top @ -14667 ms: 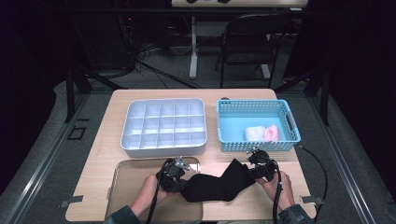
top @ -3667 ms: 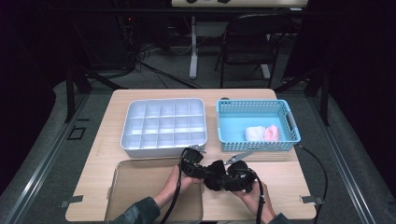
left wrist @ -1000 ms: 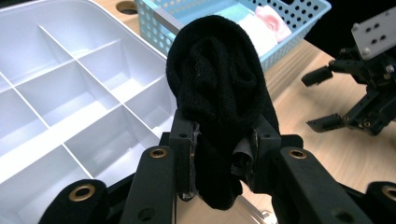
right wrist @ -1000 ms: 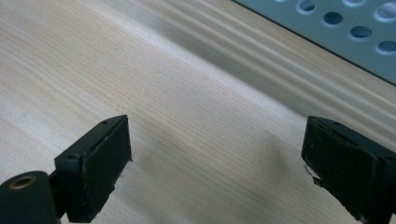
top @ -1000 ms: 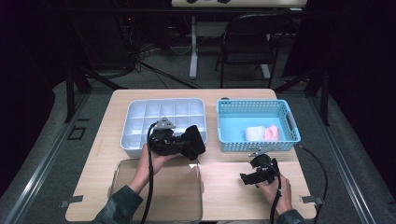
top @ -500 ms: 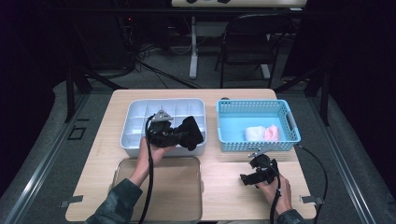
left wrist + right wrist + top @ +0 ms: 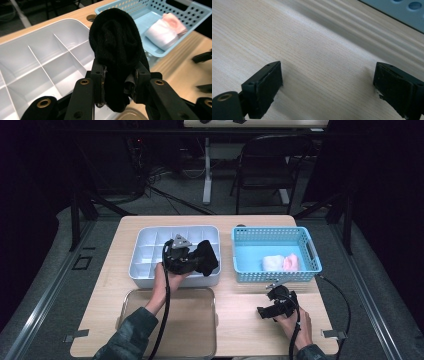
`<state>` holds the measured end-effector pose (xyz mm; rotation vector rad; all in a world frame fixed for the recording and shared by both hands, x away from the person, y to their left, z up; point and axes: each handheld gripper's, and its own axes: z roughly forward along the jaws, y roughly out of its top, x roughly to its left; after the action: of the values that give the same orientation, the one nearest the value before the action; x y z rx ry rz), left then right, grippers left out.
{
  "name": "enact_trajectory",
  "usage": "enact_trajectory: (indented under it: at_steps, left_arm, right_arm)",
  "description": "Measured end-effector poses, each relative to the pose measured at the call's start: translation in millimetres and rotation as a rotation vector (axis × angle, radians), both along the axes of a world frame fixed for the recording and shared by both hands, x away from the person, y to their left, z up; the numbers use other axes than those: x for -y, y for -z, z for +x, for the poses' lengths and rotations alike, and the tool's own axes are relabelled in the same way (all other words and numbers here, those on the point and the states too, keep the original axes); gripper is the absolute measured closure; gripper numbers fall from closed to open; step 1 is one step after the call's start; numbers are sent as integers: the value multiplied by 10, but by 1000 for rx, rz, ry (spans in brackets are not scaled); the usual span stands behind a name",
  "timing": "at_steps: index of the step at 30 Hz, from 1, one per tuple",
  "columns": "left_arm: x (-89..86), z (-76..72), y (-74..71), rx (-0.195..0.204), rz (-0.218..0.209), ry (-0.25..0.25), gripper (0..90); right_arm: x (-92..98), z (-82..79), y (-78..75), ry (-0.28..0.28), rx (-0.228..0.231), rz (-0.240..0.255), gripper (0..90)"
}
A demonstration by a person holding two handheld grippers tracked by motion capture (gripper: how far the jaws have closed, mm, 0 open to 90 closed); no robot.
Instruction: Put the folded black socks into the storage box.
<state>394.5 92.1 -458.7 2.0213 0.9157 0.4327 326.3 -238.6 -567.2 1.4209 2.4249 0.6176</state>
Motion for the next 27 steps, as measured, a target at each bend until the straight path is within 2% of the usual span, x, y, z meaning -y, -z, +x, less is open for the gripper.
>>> enact_trajectory:
  at_steps: [9, 10, 12, 21, 25, 27]
  left_arm:
    - [202, 87, 128, 27, 100, -24, 691]
    - [202, 87, 128, 27, 100, -24, 691]
    - [225, 101, 146, 31, 137, -31, 691]
    - [300, 148, 251, 22, 180, -33, 691]
    - [335, 165, 316, 8, 194, -28, 691]
    - [344, 177, 355, -11, 206, -19, 691]
  right_arm:
    - [5, -1, 4, 3, -2, 13, 81]
    - [5, -1, 4, 3, -2, 13, 81]
    - [6, -1, 6, 2, -1, 13, 81]
    - [5, -1, 4, 1, -5, 15, 82]
    - [2, -2, 5, 0, -6, 16, 82]
    - [1, -5, 3, -3, -10, 16, 82]
